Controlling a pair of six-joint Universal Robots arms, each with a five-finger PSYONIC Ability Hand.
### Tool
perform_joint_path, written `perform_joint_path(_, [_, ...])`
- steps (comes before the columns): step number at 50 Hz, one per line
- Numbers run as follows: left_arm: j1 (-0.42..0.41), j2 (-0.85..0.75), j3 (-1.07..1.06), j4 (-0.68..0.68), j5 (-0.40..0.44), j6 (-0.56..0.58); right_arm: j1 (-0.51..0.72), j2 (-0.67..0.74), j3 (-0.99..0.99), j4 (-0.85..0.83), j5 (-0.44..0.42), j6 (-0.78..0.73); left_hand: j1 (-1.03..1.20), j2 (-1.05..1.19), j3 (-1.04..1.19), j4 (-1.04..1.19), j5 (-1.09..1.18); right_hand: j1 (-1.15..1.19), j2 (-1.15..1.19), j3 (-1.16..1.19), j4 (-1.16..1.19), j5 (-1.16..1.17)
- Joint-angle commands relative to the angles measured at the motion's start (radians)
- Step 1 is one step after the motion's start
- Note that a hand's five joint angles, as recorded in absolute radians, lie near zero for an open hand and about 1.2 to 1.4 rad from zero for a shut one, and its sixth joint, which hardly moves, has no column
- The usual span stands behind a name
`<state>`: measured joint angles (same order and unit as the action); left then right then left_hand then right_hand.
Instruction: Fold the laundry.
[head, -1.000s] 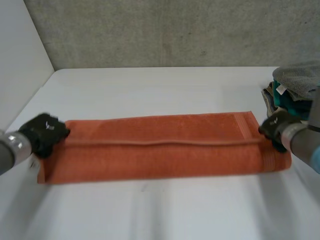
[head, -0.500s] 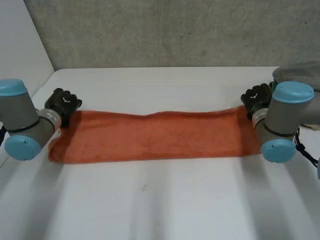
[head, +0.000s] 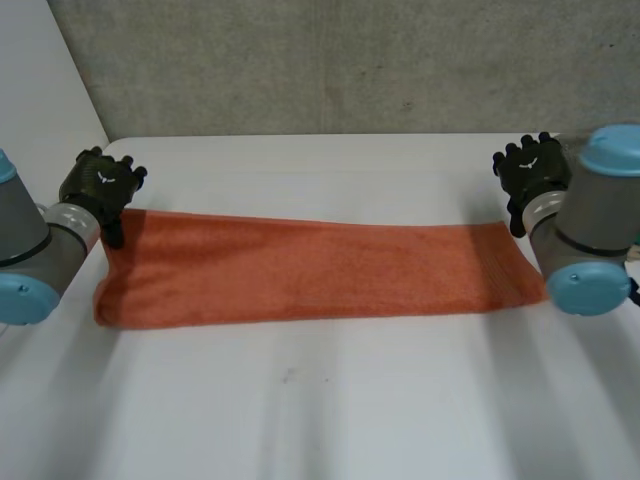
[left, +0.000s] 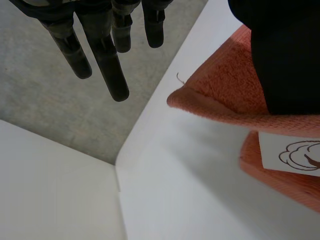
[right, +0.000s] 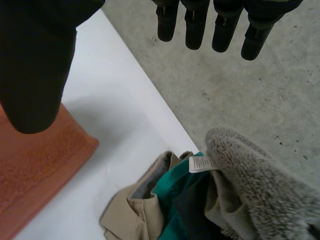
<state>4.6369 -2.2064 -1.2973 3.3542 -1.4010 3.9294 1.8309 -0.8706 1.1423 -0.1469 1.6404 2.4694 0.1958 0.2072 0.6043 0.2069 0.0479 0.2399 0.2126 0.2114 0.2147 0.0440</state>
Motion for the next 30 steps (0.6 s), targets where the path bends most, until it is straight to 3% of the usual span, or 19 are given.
perform_joint_path(1, [0.037, -0.076, 0.019, 0.019, 0.094, -0.009, -0.021, -0.102, 0.082, 0.050, -0.083, 0.045, -0.021, -0.033, -0.430, -0.032, -0.048, -0.065, -0.038, -0.037, -0.040, -0.044])
perform_joint_path(9, [0.069, -0.262, 0.240, 0.155, 0.079, 0.080, -0.002, -0.105, 0.117, 0.078, -0.074, -0.009, -0.021, -0.033, -0.430, -0.032, -0.048, -0.065, -0.038, -0.037, -0.040, -0.044])
perform_joint_path(17, [0.068, -0.220, 0.237, 0.151, 0.083, 0.068, -0.005, -0.111, 0.134, 0.076, -0.065, -0.050, -0.021, -0.033, -0.430, -0.032, -0.048, -0.065, -0.038, -0.037, -0.040, -0.044])
perform_joint_path(23, [0.100, -0.171, 0.216, 0.102, 0.188, -0.115, -0.010, -0.110, 0.135, 0.076, -0.068, -0.061, -0.021, -0.033, -0.430, -0.032, -0.048, -0.065, -0.038, -0.037, -0.040, -0.044])
perform_joint_path(30, [0.134, -0.127, 0.205, -0.016, 0.128, -0.271, -0.013, -0.113, 0.149, 0.079, -0.071, -0.058, -0.021, -0.033, -0.430, -0.032, -0.048, -0.065, -0.038, -0.037, -0.040, -0.044])
